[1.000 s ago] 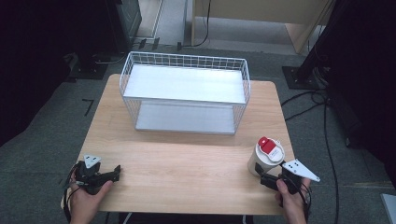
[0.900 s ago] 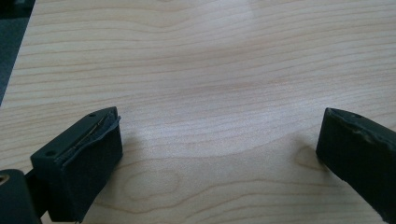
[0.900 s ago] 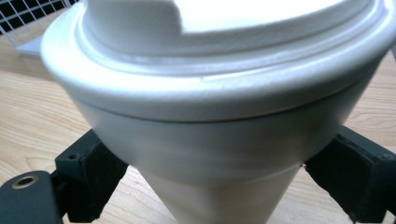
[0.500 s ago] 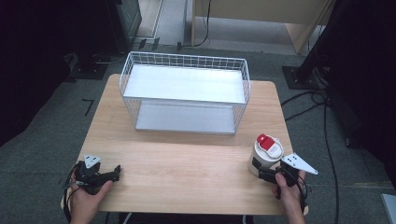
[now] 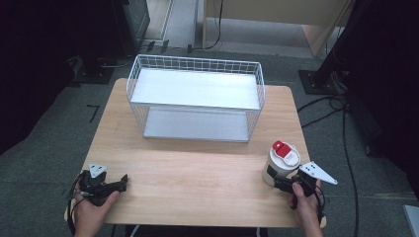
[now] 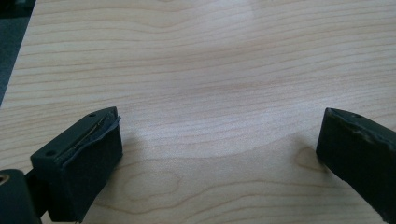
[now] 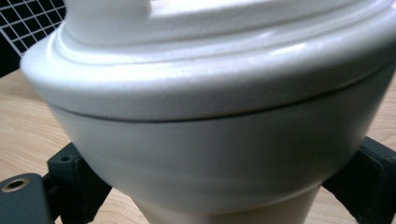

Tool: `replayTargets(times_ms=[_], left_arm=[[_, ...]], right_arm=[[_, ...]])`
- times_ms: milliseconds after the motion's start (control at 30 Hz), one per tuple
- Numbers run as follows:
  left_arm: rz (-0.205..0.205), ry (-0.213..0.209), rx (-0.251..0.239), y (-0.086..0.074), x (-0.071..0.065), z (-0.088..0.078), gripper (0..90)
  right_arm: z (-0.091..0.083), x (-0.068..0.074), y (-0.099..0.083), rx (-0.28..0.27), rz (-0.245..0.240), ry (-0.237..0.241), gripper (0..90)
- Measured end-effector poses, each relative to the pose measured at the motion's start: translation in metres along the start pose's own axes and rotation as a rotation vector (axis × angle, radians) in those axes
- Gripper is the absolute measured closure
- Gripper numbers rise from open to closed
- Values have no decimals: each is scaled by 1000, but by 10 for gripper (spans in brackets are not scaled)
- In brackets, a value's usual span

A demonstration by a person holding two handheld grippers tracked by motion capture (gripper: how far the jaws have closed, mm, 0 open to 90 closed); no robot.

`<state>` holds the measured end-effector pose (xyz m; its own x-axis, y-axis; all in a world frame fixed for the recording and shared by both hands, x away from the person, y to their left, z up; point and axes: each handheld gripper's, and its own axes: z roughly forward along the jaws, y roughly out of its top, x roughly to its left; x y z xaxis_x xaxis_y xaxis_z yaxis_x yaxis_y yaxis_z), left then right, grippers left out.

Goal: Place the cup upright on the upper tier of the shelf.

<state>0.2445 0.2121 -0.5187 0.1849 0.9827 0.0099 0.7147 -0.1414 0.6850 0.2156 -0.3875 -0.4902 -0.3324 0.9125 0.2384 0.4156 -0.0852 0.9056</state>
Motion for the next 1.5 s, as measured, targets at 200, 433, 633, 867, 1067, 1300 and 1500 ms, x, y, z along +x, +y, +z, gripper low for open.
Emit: replayTargets(times_ms=[200,433,633,867,1067,1300,1500], left_arm=[[0,0,1,0,0,0,6],[0,0,0,0,0,0,7],[-3,0,-1,0,0,0,6],[0,0,0,0,0,0,7],[-1,0,0,0,0,0,6],[-1,0,0,0,0,0,6],[-1,0,0,0,0,0,6]], right_arm=[[1,1,2,5,6,12,34],[1,9,1,2,-60,-29,67],[-4,15,5,-38,-47,-39,100],[-6,26,10,-59,-64,-29,101],[-9,45,23,-98,-89,1,102],[-2,69,43,-145,-117,31,102],[9,84,57,-170,-123,40,102]])
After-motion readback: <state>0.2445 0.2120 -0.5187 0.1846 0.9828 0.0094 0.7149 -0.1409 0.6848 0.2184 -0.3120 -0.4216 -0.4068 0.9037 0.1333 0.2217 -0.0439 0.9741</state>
